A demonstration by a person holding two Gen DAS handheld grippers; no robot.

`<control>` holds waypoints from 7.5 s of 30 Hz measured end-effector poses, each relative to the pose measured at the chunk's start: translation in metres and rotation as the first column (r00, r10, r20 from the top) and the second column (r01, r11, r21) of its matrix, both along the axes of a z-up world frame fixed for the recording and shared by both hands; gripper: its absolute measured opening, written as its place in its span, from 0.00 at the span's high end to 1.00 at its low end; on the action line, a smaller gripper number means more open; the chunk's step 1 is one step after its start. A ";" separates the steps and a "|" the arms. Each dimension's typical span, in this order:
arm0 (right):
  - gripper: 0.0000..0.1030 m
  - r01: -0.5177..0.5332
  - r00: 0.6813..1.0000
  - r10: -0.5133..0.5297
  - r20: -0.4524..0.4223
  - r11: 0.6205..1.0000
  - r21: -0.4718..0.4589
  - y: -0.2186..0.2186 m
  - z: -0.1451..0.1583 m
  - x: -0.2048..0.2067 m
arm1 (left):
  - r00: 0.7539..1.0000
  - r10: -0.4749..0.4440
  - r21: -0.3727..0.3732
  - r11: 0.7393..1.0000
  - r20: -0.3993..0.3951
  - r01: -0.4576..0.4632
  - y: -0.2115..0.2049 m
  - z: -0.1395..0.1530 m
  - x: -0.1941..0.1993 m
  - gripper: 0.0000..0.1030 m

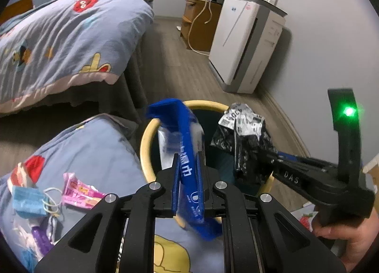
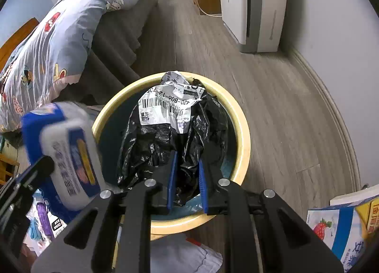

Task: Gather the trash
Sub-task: 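Carry both items over the yellow bin and open both tools to drop them, then move both open tools back over the trash on the bed, then grasp the blue face mask with the left tool while the right tool grasps the pink wrapper, then carry the mask and pink wrapper over the bin and release both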

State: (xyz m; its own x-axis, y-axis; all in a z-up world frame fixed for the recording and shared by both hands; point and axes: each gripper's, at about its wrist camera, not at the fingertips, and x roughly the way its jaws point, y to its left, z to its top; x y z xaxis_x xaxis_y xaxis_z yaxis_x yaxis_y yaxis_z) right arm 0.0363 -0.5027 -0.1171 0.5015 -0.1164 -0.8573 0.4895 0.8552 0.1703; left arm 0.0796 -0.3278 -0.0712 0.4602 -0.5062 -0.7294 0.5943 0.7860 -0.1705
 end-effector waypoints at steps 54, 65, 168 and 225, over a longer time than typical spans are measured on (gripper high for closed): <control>0.06 -0.264 0.943 0.287 0.171 0.953 -0.146 0.182 0.042 0.042 | 0.878 0.405 0.072 0.898 0.255 -0.435 0.261 0.046 -0.027 0.05; 0.06 -0.409 0.902 0.426 0.069 0.894 -0.182 0.250 0.011 0.073 | 0.834 0.531 0.159 0.819 0.151 -0.551 0.341 -0.004 -0.018 0.05; 0.90 -0.176 0.981 0.179 0.069 0.983 -0.049 0.019 0.033 0.022 | 0.985 0.084 0.076 0.992 0.152 -0.096 0.078 0.024 -0.025 0.85; 0.23 -0.086 0.991 0.087 0.102 0.996 -0.018 -0.015 0.033 0.018 | 0.986 0.006 -0.027 1.000 0.164 -0.001 0.000 0.019 -0.020 0.24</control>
State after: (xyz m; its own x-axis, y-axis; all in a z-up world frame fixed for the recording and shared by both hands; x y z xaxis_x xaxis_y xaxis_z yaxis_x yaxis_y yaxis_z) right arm 0.0548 -0.5180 -0.0836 0.5953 -0.0798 -0.7995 0.3940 0.8962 0.2039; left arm 0.0596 -0.3275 -0.0521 0.5744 -0.5226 -0.6301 0.6132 0.7846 -0.0918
